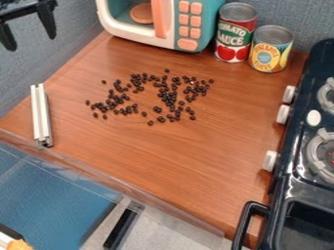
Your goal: Sweep into pile
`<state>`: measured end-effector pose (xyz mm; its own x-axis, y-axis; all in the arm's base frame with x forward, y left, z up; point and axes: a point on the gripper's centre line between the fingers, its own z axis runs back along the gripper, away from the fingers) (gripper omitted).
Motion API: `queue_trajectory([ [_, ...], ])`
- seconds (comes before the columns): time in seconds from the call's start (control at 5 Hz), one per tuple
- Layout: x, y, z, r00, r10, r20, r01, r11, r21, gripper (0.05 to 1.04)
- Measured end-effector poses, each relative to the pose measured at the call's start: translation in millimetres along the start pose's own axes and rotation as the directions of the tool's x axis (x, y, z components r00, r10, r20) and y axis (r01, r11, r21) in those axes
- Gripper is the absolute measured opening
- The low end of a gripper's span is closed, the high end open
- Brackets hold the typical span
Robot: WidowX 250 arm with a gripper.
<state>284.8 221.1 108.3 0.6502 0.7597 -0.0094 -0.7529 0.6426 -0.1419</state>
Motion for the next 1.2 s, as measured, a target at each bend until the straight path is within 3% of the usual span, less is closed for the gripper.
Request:
queue_trajectory([
  [0.2, -11.8, 21.7, -30.7, 0.999, -0.046, -0.007, 0.047, 0.998, 0.044, 1.0],
  [0.6, -61.0, 45.5, -65.9, 0.961, -0.269, 0.064, 0.259, 0.956, 0.139, 1.0],
  [0.8, -63.3, 41.3, -67.7, 0.951, -0.301, 0.067, 0.29, 0.947, 0.14, 1.0],
  [1.0, -68.6, 29.6, -67.5, 0.957, -0.287, 0.048, 0.28, 0.954, 0.11, 1.0],
  [1.2, -61.0, 12.3, -48.8, 0.964, -0.26, 0.062, 0.255, 0.964, 0.08, 1.0],
])
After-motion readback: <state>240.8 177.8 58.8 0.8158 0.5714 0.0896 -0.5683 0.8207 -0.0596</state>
